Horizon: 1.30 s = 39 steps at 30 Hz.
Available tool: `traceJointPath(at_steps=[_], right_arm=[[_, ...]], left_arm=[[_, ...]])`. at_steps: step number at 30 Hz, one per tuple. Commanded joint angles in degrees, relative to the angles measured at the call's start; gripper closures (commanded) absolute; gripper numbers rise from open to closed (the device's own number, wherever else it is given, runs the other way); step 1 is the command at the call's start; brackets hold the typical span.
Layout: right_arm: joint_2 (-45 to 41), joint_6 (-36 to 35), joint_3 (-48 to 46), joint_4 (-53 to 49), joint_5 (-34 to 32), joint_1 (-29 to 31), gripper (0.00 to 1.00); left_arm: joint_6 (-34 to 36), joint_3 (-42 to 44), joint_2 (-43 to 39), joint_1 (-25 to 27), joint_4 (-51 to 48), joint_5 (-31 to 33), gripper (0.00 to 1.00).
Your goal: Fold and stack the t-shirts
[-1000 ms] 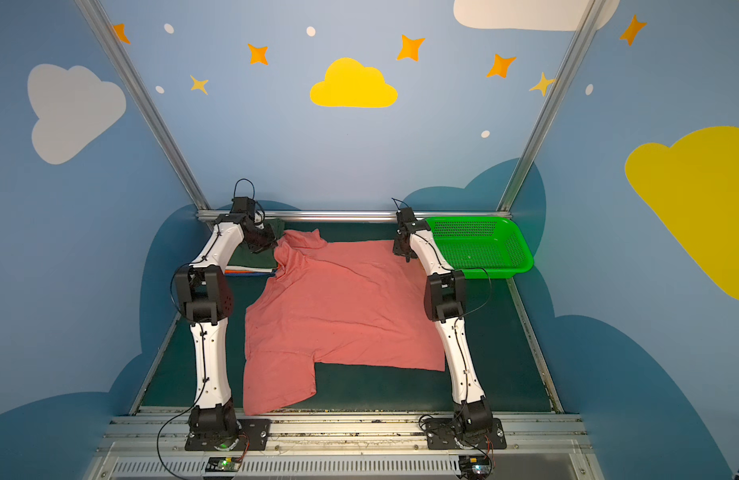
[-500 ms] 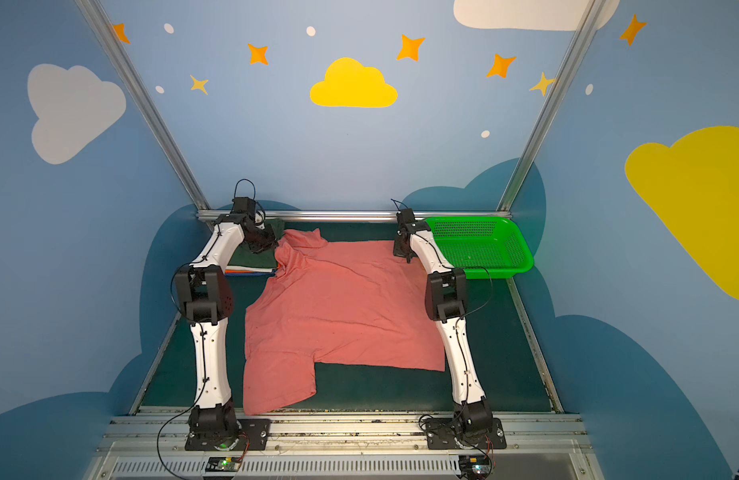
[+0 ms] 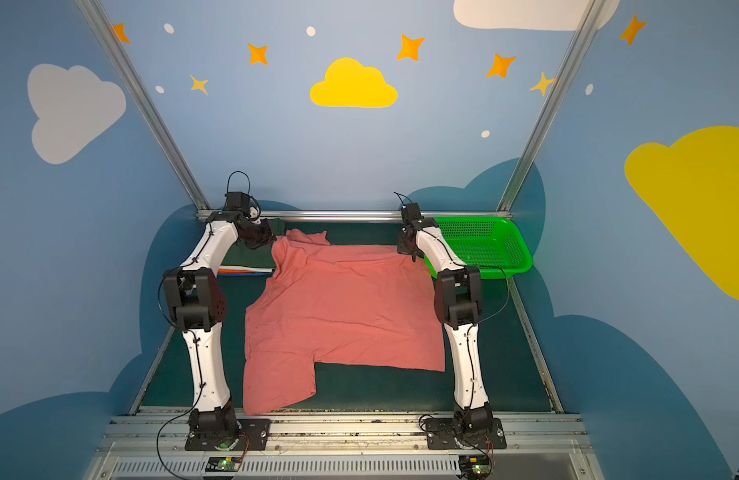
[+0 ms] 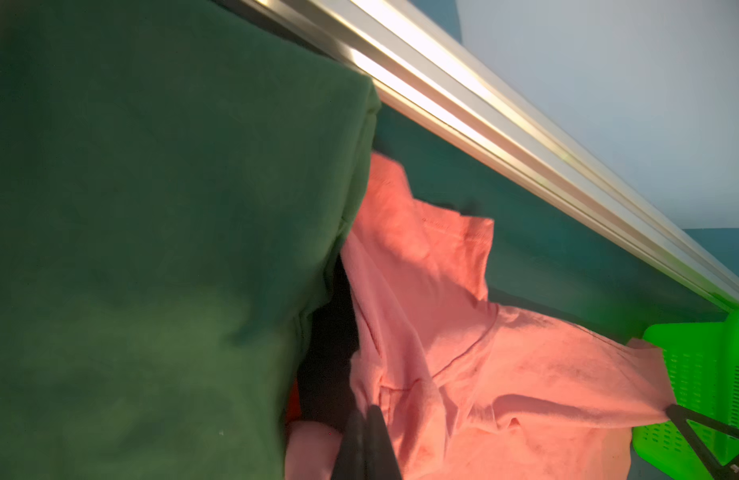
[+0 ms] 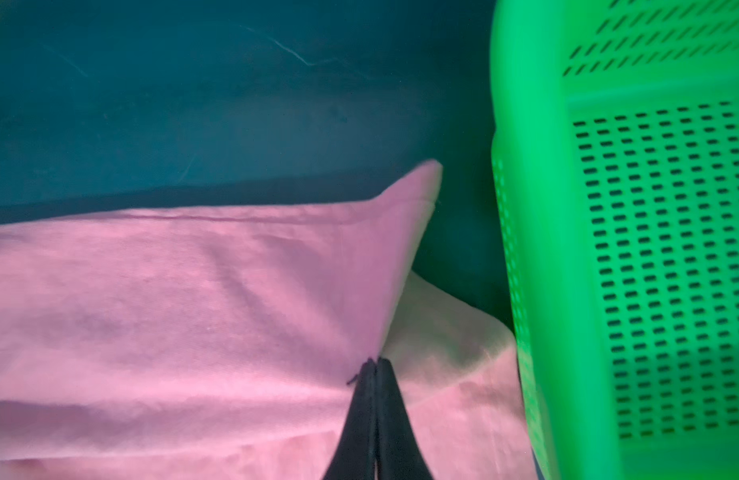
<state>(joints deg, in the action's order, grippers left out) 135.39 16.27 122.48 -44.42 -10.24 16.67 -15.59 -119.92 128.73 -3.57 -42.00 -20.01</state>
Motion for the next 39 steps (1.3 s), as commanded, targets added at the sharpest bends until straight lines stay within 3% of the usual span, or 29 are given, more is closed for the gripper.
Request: traceJointPath(at_steps=[1,15,22,25,28,30,36,39], right_arm=[[-4.7,-0.8,-5.8,2.0,-1.4,0.8,1.00],[-16.6,0.8,-25.9,2.6,-6.3,5.1,1.00],[-18.5,3.9,-33.6,1.7,-5.6,6.2,1.00],[-17.2,4.5,-34.4,-0.3,-4.6,6.3,0.98],[-17.4,4.3,-34.5,-1.3,-4.6,6.3,0.77],[-18.7,3.8,-34.4,-1.0,-4.8,6.4,0.68],[-21.4,1.8,-30.2,-2.0,-4.0,5.9,0.49],[-21.7,1.2,-28.7,-2.4,-2.4,5.6,0.48]], left_arm=[[1.0,4.2,-4.0,0.1,3.3,-0.6,0.95],[1.0,22.3,-13.6,0.0,8.4,2.4,0.95],[0.3,29.6,-15.4,0.1,9.2,5.0,0.95],[0.2,31.2,-15.2,0.0,8.2,5.8,0.88],[0.3,31.4,-15.3,0.2,6.6,7.1,0.76],[0.2,30.9,-16.0,0.5,5.7,8.8,0.51],[-0.1,25.7,-17.9,1.9,4.3,11.4,0.34],[0.5,20.5,-15.4,3.0,4.0,11.2,0.32]])
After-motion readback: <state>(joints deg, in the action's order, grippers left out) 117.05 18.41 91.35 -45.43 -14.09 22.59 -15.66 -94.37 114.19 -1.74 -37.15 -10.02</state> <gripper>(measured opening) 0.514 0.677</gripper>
